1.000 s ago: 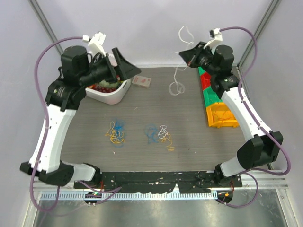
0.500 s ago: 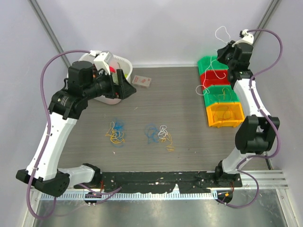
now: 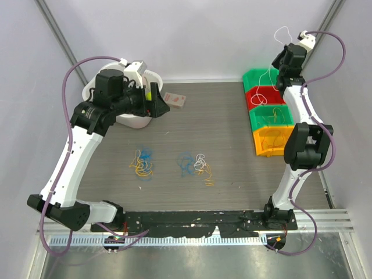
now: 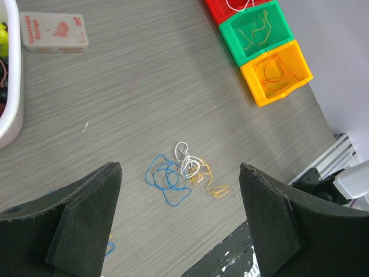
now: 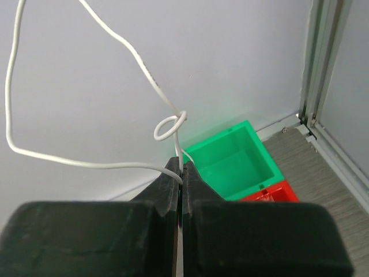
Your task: Untangle the cables
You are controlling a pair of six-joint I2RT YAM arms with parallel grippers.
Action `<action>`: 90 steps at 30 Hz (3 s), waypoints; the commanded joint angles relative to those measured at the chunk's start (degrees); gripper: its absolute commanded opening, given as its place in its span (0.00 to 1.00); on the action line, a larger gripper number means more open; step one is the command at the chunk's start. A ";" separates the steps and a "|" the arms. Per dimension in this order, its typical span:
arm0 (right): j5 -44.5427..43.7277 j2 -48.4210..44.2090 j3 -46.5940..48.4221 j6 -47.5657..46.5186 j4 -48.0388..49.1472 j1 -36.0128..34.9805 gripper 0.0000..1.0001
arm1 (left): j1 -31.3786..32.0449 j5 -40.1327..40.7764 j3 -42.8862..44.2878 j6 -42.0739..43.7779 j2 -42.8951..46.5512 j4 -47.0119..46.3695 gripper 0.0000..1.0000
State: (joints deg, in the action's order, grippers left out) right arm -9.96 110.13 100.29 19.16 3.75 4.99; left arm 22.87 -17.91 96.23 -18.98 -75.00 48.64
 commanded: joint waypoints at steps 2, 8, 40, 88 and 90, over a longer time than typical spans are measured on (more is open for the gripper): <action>-6.56 1.23 3.77 0.70 5.22 0.19 0.01 | 0.24 0.95 3.27 1.84 -0.14 -0.39 0.87; -12.80 1.58 3.42 3.69 3.38 -0.16 0.01 | 0.24 1.91 3.27 2.46 0.12 -0.48 0.90; -5.34 15.11 10.62 44.20 -40.39 1.42 0.01 | 0.33 3.76 0.19 3.43 3.02 -0.65 0.93; -12.90 16.98 14.69 37.28 -9.90 5.29 0.01 | 2.61 4.29 3.00 5.80 3.20 1.10 0.97; -12.20 14.43 10.83 36.22 -9.46 5.38 0.01 | 2.70 4.55 3.44 6.24 3.11 1.28 0.97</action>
State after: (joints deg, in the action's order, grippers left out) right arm -21.54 129.99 116.64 57.98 -7.11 10.15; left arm 25.19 -13.19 97.36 -14.06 -72.77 50.70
